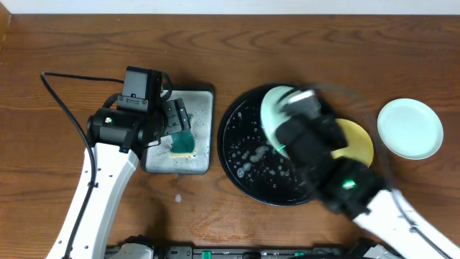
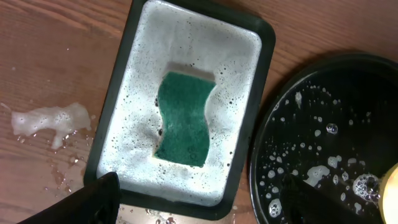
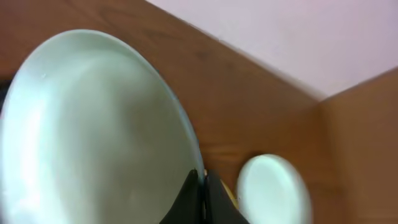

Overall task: Clean dirty plates on tray and stack at the side
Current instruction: 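Carry the pale green plate right and stack it on the other green plate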

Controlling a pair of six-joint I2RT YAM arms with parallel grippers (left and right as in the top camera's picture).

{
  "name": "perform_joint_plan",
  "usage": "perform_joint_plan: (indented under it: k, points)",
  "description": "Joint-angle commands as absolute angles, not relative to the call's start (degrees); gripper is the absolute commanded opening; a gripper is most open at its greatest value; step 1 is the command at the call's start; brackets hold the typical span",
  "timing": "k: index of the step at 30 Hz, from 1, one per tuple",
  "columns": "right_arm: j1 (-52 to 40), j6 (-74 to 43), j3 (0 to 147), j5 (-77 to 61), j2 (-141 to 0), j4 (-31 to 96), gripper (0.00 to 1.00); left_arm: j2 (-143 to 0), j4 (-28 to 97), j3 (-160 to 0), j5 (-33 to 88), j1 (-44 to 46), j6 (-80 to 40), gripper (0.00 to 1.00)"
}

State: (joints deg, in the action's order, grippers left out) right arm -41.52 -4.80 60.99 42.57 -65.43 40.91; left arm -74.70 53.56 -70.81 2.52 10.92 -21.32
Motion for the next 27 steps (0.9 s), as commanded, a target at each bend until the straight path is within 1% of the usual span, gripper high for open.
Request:
perform_joint_plan:
  k: [1,3,6,8,10,15,19,21,25,27]
  points:
    - [-27.5,-12.8,64.2,16.8,-60.8,40.7,0.01,-74.7,53.8,-71.2,2.4,10.6,-21.0,0.82]
    - [-15.7,-13.9,64.2,4.8,-60.4,42.3,0.01,-74.7,53.8,-71.2,2.4,10.6,-21.0,0.82]
    - [0.8,-13.9,64.1,-6.0,-61.3,45.7,0.01,-74.7,53.8,-71.1,2.4,10.6,-21.0,0.82]
    - [12.1,-13.8,64.0,-10.0,-63.0,47.1,0.01,-74.7,53.8,-71.2,2.4,10.6,-21.0,0.82]
    - [20.7,-13.7,64.0,-12.1,-65.3,47.2,0.01,-74.7,53.8,-71.2,2.4,10.6,-21.0,0.82]
    - [38.4,-18.2,64.0,-17.1,-74.8,44.2,0.01,-74.7,53.8,-71.2,2.4,10.6,-21.0,0.82]
    - [45.3,-20.2,64.0,-17.2,-83.1,41.0,0.01,-74.7,53.8,-71.2,2.4,10.6,-21.0,0.82]
    - [47.1,-20.3,64.0,-16.7,-87.0,40.2,0.01,-74.7,53.8,-71.2,2.4,10.6,-21.0,0.82]
    - [48.4,-19.9,64.0,-16.6,-94.0,40.0,0.01,-74.7,53.8,-71.2,2.4,10.6,-21.0,0.82]
    - [48.1,-17.2,64.0,-17.1,-95.7,39.0,0.01,-74.7,53.8,-71.2,2.4,10.6,-21.0,0.82]
